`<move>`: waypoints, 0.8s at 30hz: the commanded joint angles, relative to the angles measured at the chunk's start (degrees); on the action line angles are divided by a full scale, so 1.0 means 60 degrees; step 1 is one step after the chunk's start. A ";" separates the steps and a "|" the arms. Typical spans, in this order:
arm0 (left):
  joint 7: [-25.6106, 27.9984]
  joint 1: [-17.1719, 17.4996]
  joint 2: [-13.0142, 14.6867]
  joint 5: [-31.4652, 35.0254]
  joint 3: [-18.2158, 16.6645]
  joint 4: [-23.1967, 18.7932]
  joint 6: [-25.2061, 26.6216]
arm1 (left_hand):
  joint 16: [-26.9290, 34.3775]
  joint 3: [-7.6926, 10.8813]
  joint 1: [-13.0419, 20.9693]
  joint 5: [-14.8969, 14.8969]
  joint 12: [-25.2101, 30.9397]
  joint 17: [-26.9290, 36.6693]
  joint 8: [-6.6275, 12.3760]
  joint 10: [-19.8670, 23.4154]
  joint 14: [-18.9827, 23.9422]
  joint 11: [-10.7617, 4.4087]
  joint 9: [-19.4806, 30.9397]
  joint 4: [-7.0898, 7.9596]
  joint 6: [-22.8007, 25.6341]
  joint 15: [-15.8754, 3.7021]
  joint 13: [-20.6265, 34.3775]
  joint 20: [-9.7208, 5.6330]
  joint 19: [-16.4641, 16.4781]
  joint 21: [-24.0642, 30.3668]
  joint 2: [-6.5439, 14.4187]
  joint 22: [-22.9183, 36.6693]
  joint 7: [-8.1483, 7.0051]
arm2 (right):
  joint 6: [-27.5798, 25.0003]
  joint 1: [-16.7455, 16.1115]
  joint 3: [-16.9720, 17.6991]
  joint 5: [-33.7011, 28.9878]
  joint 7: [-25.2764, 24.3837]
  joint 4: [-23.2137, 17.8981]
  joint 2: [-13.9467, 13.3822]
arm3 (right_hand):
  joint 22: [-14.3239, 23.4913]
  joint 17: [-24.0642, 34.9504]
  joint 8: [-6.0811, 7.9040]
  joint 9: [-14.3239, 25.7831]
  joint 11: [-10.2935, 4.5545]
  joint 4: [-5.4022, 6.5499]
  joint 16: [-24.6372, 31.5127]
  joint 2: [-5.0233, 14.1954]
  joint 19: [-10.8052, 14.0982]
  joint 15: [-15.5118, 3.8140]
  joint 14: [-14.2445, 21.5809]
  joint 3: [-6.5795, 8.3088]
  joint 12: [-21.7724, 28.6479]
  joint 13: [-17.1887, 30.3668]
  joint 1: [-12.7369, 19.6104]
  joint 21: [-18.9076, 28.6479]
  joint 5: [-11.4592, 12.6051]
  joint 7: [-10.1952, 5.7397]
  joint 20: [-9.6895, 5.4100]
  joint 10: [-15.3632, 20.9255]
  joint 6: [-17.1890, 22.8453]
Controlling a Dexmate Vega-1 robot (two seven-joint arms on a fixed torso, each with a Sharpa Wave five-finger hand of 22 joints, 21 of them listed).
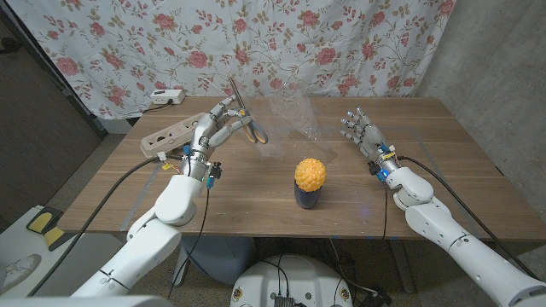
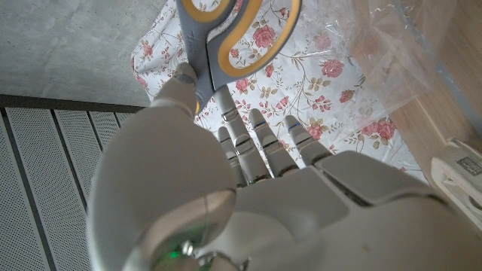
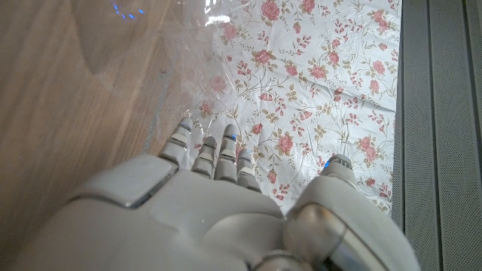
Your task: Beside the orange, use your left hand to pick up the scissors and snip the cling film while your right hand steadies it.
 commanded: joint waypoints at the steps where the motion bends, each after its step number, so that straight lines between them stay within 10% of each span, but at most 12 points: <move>1: -0.0435 -0.0145 0.0404 -0.0443 -0.0193 -0.0303 0.0335 | -0.0025 -0.0077 0.0535 0.0075 0.0032 0.0049 -0.0039 0.0266 -0.0144 -0.0300 0.0045 0.0006 -0.0067 -0.0259 0.0009 0.0031 -0.0043 -0.0040 0.0620 0.0034 -0.0029 | 0.0309 -0.0147 0.0029 -0.0051 0.0174 -0.0183 -0.0108 | 0.0037 0.0012 0.0007 0.0011 -0.0022 -0.0064 0.0068 0.0070 -0.0095 -0.0044 -0.0002 0.0115 0.0082 0.0083 0.0243 0.0060 -0.0018 -0.0083 0.0018 0.0116 -0.0002; 24: -0.1386 -0.0715 0.0433 -0.2293 -0.0248 0.0399 0.0185 | -0.0049 -0.0123 0.0505 0.0080 0.0043 0.0129 -0.0036 0.0158 -0.0313 -0.0332 0.0043 0.0040 -0.0184 -0.0226 0.0031 0.0116 -0.0173 -0.0066 0.0723 0.0042 -0.0049 | 0.0541 -0.0450 0.0090 -0.0436 0.0303 -0.0992 -0.0656 | 0.0024 -0.0019 0.0021 0.0000 -0.0229 -0.0385 0.0013 0.0404 -0.0311 -0.0125 -0.0264 0.0807 0.0165 0.0495 0.1567 0.0016 0.0148 -0.0211 0.0015 0.0235 -0.0228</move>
